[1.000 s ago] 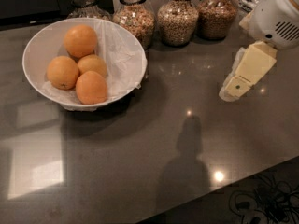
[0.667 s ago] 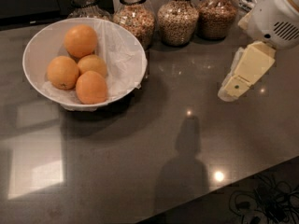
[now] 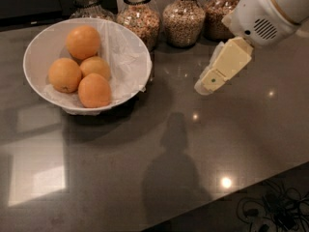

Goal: Pick orange from white bowl

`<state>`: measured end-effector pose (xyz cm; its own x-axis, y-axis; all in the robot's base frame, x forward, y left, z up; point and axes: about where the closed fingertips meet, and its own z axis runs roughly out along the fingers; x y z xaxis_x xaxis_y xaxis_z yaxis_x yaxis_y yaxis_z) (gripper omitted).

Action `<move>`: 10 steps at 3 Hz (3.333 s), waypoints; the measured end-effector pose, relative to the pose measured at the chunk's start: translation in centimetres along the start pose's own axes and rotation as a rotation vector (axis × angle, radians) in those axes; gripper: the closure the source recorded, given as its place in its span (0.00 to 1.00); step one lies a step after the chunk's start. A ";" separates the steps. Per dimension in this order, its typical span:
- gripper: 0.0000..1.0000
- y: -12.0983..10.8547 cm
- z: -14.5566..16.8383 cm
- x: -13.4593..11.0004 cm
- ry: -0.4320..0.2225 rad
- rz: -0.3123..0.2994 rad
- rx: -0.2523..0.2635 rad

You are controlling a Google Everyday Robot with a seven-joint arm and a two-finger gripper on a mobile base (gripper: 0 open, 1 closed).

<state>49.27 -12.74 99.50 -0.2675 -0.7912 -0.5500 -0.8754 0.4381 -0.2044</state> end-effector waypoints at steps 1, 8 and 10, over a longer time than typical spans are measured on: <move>0.00 -0.2 3.3 -5.2 -0.135 -0.021 -0.043; 0.00 9.5 12.3 -18.2 -0.412 -0.009 -0.274; 0.00 9.7 17.0 -17.0 -0.450 0.206 -0.298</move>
Offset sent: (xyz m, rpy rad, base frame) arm 0.0774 0.1418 -0.0002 0.3516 -0.0529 0.2016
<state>52.17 12.24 93.11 -0.3036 -0.4140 -0.8581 -0.9166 0.3730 0.1443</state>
